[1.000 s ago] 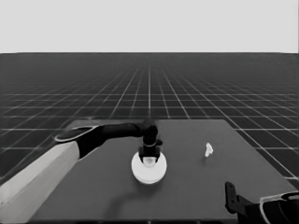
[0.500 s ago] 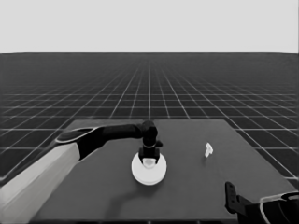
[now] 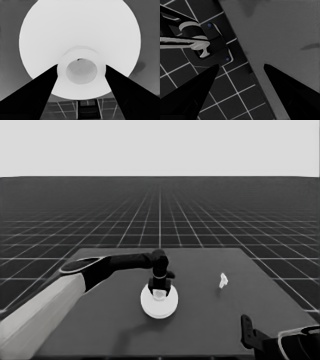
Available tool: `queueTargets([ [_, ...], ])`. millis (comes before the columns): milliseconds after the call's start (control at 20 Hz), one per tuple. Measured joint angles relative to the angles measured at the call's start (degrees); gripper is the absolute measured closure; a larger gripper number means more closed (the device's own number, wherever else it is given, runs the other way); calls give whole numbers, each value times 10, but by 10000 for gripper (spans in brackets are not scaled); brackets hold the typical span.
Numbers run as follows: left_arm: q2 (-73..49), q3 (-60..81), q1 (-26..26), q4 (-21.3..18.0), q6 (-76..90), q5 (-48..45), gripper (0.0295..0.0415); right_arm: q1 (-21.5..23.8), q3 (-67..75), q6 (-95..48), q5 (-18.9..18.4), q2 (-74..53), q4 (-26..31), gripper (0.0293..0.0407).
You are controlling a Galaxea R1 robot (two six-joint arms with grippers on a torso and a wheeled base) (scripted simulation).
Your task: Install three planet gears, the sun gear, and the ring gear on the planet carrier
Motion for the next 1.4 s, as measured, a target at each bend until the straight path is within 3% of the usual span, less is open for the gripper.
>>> queueTargets([
  [1400, 0, 0, 0, 0, 140, 0, 361, 0, 0, 0, 0, 0, 0, 315],
])
